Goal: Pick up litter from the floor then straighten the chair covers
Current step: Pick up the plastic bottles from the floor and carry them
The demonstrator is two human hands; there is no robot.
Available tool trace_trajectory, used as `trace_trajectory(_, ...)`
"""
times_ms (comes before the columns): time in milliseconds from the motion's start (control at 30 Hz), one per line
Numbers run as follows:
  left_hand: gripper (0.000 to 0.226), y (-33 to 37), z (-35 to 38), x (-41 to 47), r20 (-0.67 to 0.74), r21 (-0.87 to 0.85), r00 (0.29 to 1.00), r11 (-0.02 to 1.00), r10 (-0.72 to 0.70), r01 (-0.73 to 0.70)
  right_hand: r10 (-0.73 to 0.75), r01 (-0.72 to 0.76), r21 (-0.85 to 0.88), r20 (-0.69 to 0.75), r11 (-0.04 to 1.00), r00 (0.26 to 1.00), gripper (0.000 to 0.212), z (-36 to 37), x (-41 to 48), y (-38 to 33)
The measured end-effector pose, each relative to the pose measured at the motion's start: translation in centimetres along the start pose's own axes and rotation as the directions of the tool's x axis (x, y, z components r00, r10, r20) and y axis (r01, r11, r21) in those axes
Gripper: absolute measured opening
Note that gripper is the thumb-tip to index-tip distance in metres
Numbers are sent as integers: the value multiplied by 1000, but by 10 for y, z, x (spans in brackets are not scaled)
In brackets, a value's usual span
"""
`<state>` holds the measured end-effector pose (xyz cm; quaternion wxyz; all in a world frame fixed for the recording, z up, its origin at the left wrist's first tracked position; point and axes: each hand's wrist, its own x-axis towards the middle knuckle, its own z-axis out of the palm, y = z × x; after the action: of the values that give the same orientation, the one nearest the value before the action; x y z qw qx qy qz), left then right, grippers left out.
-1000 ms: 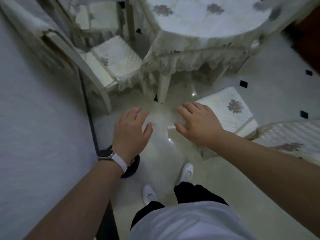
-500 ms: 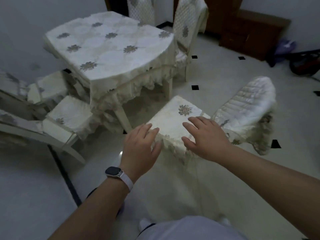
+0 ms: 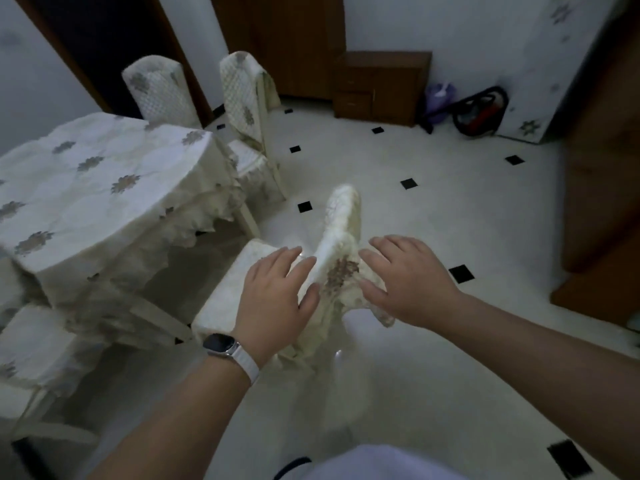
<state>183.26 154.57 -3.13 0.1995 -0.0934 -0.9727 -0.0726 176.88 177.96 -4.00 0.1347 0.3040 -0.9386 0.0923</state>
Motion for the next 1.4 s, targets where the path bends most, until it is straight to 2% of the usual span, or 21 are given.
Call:
trace_trajectory(100, 38, 28, 13, 42, 12, -20, 998, 998, 59, -59, 54, -55, -10, -56, 998, 997, 48, -4, -4, 40)
trace_trajectory(333, 39, 55, 65, 131, 2, -65, 990, 988, 138, -138, 191, -191, -1, -48, 982, 980, 51, 3, 12, 119)
trace_trajectory(567, 41, 60, 134, 234, 5, -173, 993, 978, 118, -115, 271, -274, -59, -64, 960, 961, 50, 22, 71, 199)
trace_trajectory(633, 41, 54, 167, 291, 38, -243, 993, 965, 115, -102, 324, -324, -62, -4, 944, 946, 50, 30, 108, 242)
trace_trajectory(900, 41, 43, 228, 418, 41, -271, 981, 947, 189, -171, 366, -355, -150, 57, 923, 929, 52, 27, 183, 329)
trace_trajectory(1033, 44, 44, 242, 455, 22, -295, 977, 935, 214, -198, 410, -402, -133, 32, 906, 912, 52, 33, 211, 359)
trace_trajectory(1233, 41, 48, 273, 518, 63, -282, 982, 947, 177, -153, 397, -390, -106, 57, 915, 916, 52, 46, 257, 428)
trace_trajectory(1400, 42, 55, 302, 585, 56, -229, 984, 961, 170, -153, 357, -357, -38, 3, 934, 934, 52, 75, 302, 498)
